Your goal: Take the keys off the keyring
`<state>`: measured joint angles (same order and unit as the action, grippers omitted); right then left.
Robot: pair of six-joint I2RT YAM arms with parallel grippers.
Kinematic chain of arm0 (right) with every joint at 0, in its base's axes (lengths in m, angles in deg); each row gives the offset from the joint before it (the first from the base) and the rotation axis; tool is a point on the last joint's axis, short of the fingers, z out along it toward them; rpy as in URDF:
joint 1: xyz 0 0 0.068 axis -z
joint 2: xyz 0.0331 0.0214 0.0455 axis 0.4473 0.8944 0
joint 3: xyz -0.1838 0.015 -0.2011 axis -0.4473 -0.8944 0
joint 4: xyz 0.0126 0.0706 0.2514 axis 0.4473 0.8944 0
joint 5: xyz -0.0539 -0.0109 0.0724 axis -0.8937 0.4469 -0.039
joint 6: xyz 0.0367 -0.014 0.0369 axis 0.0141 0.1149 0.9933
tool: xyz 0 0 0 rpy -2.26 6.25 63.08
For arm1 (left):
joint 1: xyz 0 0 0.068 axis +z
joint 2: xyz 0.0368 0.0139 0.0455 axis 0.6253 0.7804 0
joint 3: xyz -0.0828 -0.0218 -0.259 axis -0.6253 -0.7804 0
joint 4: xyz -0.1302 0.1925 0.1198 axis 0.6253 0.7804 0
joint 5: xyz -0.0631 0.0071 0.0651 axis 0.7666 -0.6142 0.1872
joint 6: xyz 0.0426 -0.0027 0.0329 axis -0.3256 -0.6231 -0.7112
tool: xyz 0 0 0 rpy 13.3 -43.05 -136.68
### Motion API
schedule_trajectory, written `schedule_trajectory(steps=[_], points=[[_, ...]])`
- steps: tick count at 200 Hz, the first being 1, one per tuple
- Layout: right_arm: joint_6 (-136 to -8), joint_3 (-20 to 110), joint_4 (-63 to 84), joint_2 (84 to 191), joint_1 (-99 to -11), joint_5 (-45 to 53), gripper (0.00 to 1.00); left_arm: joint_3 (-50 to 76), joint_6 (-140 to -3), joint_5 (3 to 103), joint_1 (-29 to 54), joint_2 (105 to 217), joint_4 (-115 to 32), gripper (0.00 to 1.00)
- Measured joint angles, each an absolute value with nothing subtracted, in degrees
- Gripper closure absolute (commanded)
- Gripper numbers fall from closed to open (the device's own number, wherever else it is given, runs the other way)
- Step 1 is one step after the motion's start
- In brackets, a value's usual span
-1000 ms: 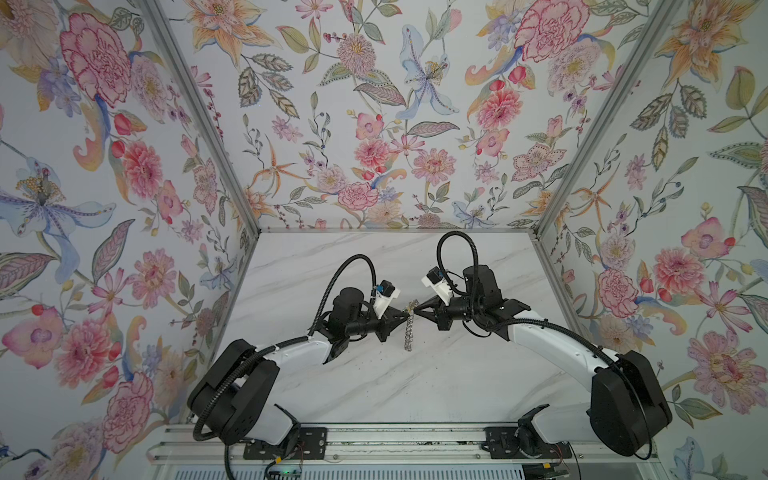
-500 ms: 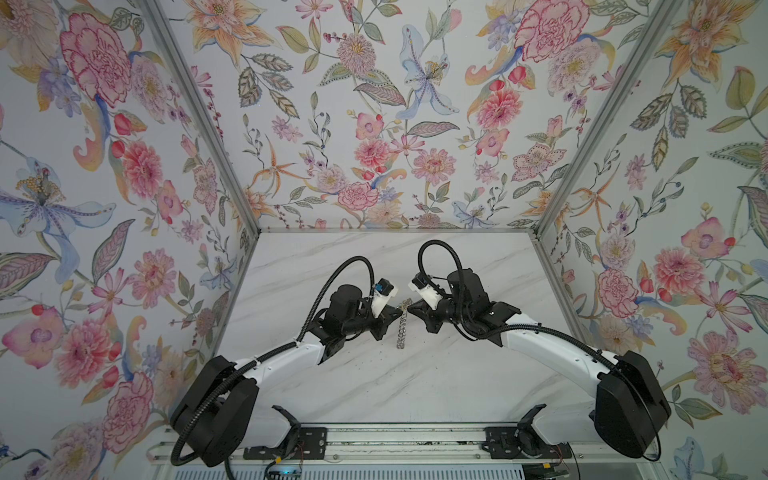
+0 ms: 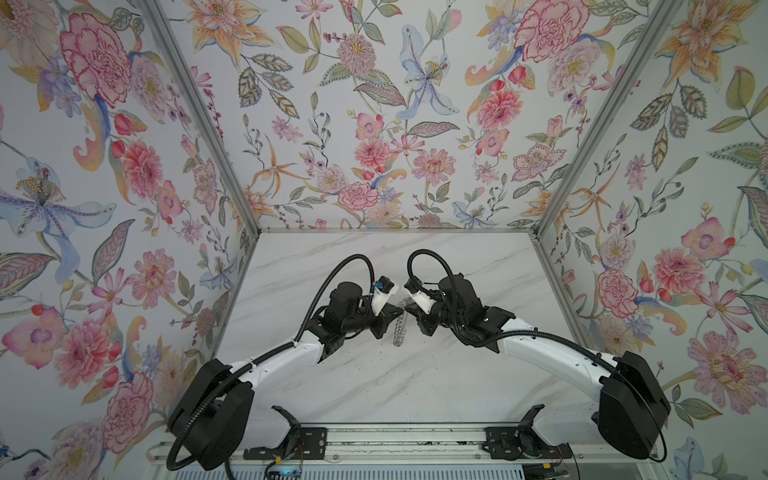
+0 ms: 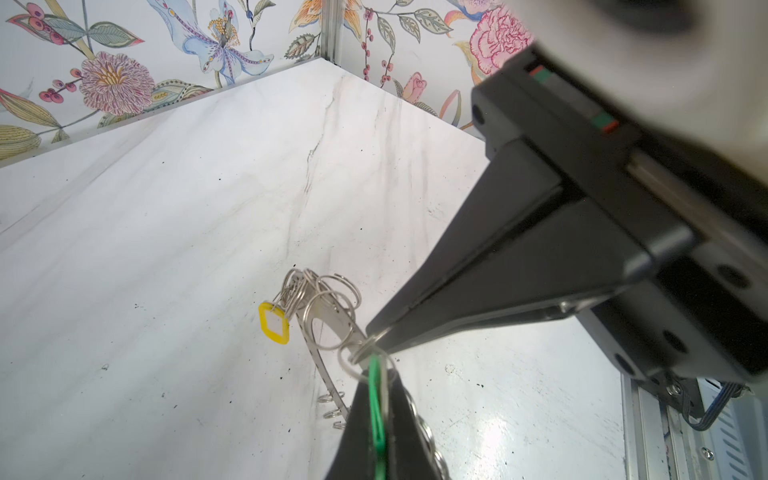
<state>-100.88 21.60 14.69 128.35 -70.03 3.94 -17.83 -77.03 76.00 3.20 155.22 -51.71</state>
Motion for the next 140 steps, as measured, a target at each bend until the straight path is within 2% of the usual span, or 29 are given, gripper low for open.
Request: schedule_trajectory(steps=[140], points=[[-102.21,22.85,14.87,130.52,-71.60,0.53,1.00,-16.37,-72.92,80.72,3.81,156.86,-51.07,1.00]])
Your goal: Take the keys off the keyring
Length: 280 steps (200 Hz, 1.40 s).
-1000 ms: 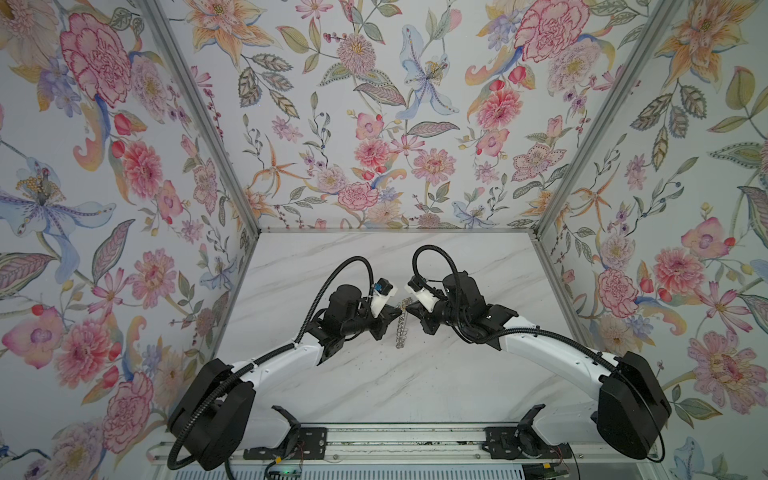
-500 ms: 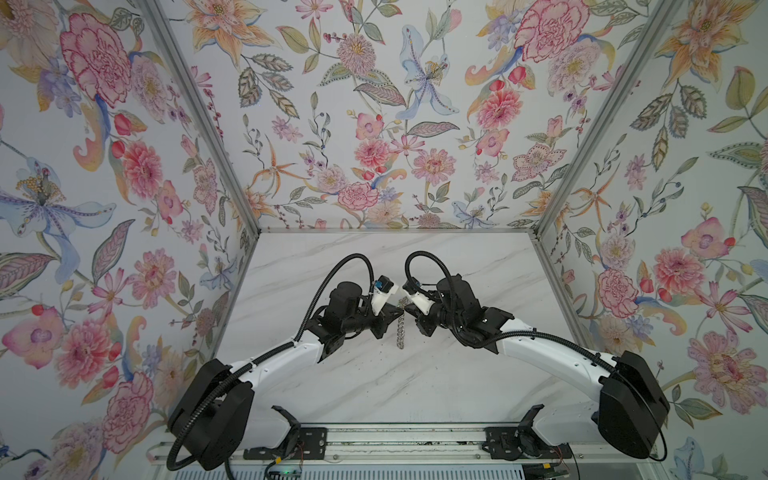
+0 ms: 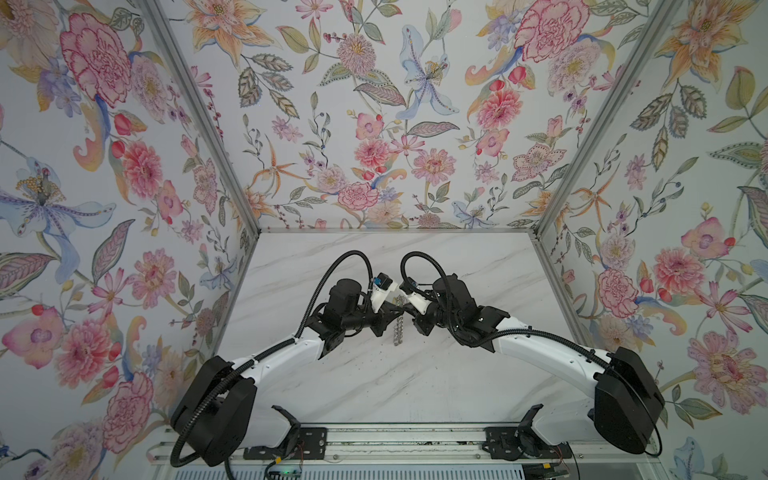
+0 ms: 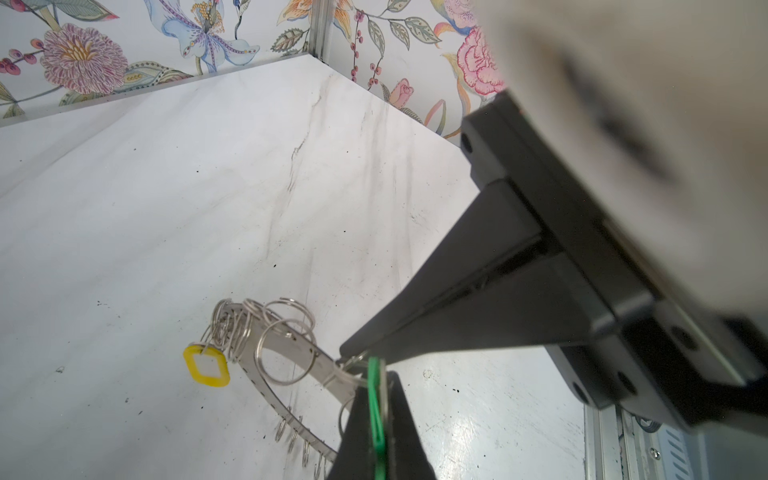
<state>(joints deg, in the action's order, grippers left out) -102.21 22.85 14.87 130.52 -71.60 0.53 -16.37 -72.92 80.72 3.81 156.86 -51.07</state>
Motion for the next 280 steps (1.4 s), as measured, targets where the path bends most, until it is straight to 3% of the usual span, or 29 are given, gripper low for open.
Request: schedule_trajectory(steps=[227,264,280], points=[[-96.88,20.97,12.79,129.53,-69.99,-2.95,1.00,-16.02,-75.78,78.29,3.35,157.58,-50.42,1.00],[-96.26,19.74,11.04,129.16,-69.88,-5.90,1.00,-16.26,-76.22,79.01,2.96,157.36,-50.66,1.00],[-96.18,18.56,11.31,129.12,-68.30,-11.60,1.00,-16.26,-77.03,80.48,2.80,156.29,-50.27,1.00]])
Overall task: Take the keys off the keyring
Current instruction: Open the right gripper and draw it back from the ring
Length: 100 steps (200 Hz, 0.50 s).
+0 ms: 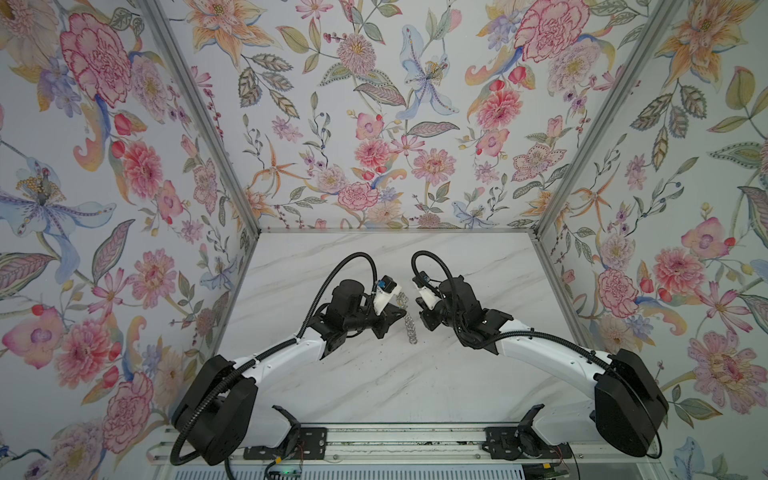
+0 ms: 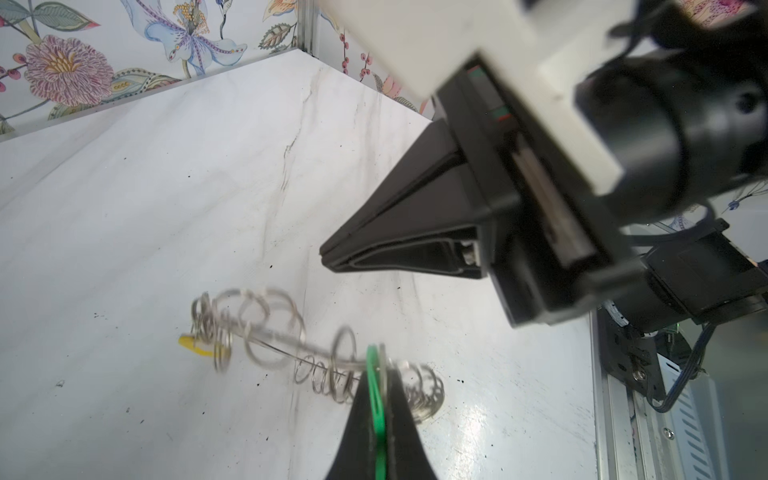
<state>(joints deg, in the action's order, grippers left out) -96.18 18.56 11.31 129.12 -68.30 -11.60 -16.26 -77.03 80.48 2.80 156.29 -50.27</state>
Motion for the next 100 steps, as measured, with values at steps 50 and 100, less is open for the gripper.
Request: schedule_trajectory(steps=[50,100], points=[[-96.09,16.94,12.40,129.12,-66.51,-17.55,1.00,-15.10,-79.02,82.44,2.67,155.57,-49.02,1.00],[-95.15,14.23,9.73,127.63,-62.42,1.84,0.98,-12.74,-80.53,85.37,3.04,157.76,-48.58,1.00]])
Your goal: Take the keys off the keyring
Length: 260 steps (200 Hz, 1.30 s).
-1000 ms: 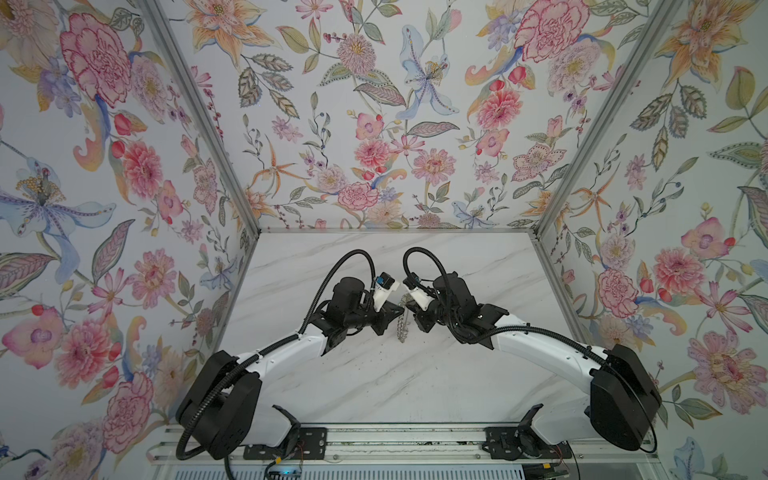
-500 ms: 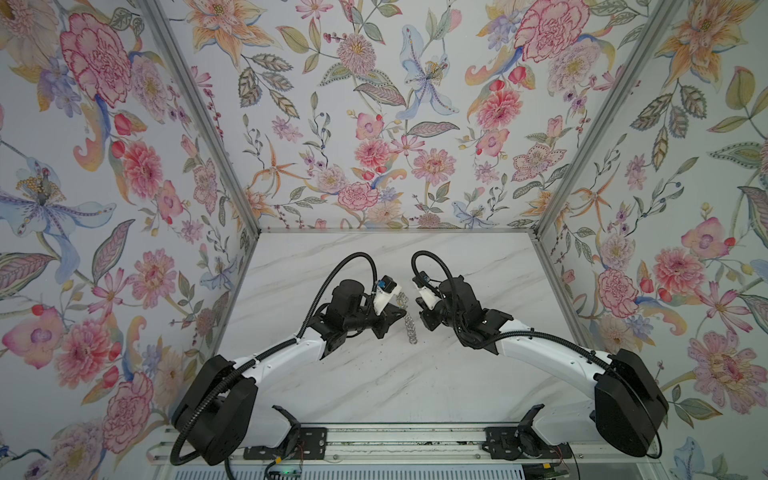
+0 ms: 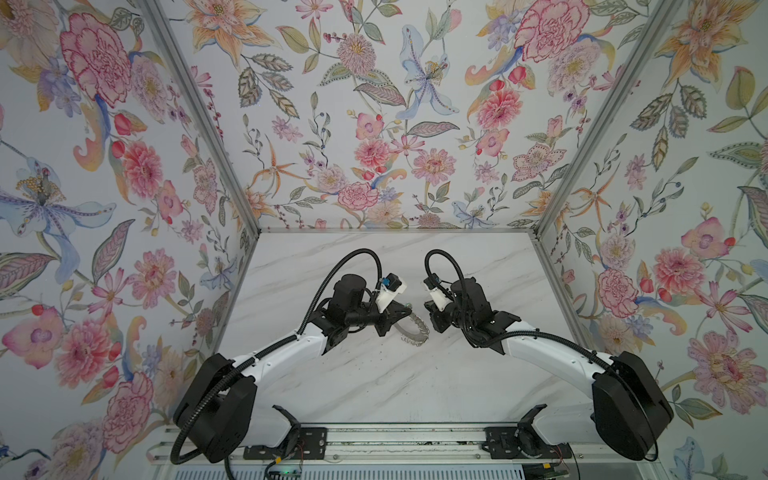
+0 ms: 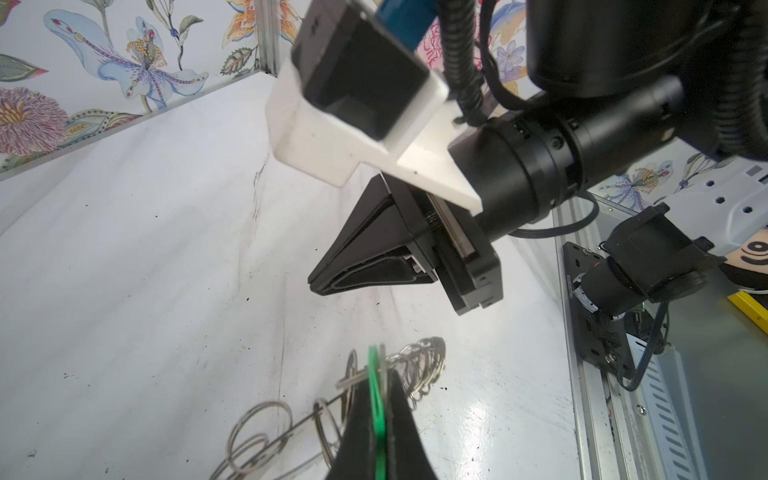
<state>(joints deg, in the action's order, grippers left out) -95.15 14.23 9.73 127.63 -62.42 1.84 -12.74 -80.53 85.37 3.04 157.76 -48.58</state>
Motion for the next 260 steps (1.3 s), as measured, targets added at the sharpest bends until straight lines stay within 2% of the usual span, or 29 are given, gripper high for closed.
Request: schedule_trajectory(steps=[37,98,127,260], points=[[-92.55,12.18,6.32,125.42,-59.84,14.76,0.97,-12.13,-81.79,86.99,4.01,158.37,-47.07,1.00],[-90.30,11.37,3.98,124.05,-60.15,24.33,0.79,-11.23,-83.30,88.41,4.95,159.24,-45.87,1.00],[-90.03,11.30,2.98,123.83,-60.72,26.73,0.73,-11.23,-83.30,88.50,4.97,159.24,-45.65,1.00],[-91.19,13.25,2.41,126.12,-61.48,27.37,0.73,-11.23,-83.26,89.70,5.49,159.22,-45.57,1.00]])
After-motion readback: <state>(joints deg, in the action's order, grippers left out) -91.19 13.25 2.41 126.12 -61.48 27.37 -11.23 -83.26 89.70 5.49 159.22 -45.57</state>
